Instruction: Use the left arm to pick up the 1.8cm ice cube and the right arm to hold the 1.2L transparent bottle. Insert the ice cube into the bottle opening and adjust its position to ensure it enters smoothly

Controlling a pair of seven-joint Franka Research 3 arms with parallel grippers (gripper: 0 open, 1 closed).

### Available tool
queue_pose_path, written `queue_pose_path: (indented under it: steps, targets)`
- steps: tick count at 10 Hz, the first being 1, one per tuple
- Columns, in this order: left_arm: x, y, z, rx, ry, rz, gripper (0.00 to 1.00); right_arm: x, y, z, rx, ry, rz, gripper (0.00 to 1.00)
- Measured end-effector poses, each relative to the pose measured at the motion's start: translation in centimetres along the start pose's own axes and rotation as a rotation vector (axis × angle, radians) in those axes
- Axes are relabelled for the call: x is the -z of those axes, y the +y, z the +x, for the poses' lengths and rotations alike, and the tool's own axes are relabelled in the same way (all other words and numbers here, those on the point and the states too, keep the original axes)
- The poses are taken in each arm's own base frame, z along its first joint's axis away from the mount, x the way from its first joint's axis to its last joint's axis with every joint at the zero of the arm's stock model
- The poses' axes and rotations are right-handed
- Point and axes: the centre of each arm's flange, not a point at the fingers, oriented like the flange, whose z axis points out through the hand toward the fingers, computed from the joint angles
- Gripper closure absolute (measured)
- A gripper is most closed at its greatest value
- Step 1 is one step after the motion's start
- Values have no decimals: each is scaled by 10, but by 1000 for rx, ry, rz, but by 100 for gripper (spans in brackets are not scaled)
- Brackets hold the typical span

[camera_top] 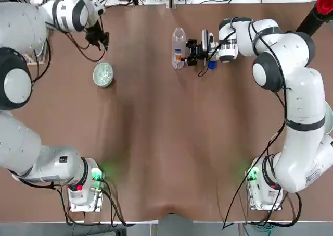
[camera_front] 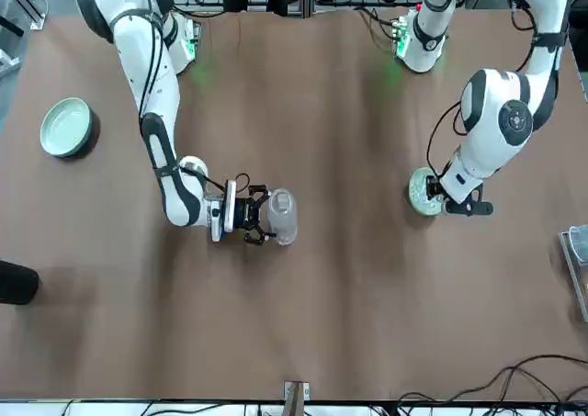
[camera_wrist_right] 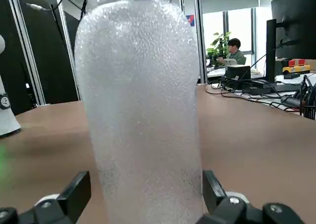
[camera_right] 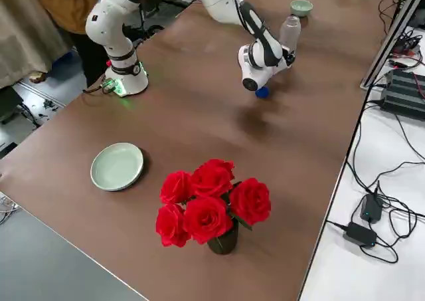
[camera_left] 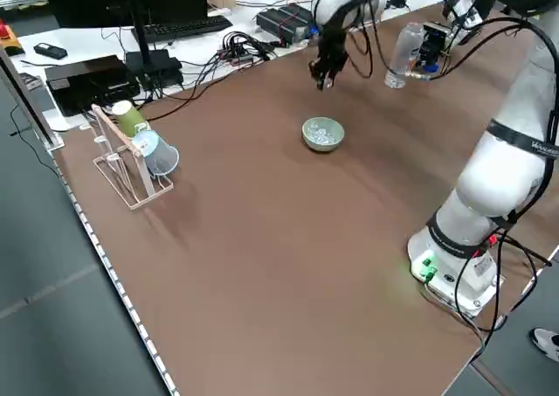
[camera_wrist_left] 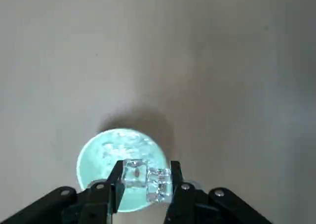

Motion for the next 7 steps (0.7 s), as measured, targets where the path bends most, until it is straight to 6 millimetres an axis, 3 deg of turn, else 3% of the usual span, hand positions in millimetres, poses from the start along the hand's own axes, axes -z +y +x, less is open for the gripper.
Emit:
queue_pose_path:
  steps: [4,7]
  targets:
    - [52,86,7,80,61,-48,60,0,1,1,2,1,0,0]
    - [106,161,8,134,27,-91,60,-1,2,2,5,3,-1,0]
